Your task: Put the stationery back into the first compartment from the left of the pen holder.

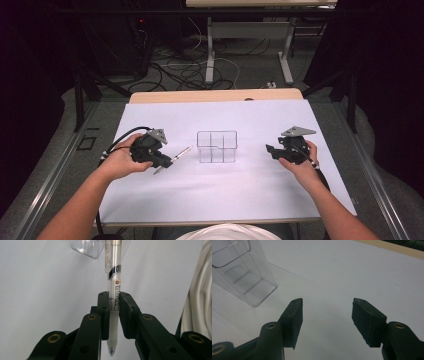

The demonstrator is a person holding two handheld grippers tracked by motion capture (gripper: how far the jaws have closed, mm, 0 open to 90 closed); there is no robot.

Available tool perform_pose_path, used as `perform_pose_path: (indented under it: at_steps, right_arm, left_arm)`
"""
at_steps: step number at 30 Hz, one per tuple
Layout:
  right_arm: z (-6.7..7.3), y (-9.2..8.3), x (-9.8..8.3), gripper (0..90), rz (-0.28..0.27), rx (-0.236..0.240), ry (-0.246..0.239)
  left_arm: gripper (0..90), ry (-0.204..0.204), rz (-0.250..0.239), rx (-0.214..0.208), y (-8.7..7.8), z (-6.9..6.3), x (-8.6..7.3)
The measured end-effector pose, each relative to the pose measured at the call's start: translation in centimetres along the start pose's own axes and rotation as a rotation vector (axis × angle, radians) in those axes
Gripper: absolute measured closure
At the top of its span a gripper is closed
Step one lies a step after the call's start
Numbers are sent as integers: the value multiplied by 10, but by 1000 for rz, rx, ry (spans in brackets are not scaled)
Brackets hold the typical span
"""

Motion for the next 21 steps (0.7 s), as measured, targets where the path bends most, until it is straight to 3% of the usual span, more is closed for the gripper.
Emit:
perform_pose_path:
  at_steps: [7,11,15,21]
  right_arm:
    - [16,-1,11,423,-38,54,-115]
    - [30,-6,20,421,-58,79,-167]
    - [45,-8,24,421,-93,98,-270]
    - [61,-9,28,422,-105,83,-389]
  left_arm:
    - [795,15,4,43,-7,-9,12]
    - [795,7,10,20,-7,-12,20]
    - [795,9,30,12,-6,-13,28]
    - [795,-6,27,-7,-2,-15,37]
Point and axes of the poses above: each handheld gripper's, and its own axes: y roughly forward along the jaws, x roughly out of its top, z roughly to its left, the point moved 1 cm from there along y, roughly forward along the jaws, and after that the axes turned 3 degrees about -x, right-handed, at the moved point
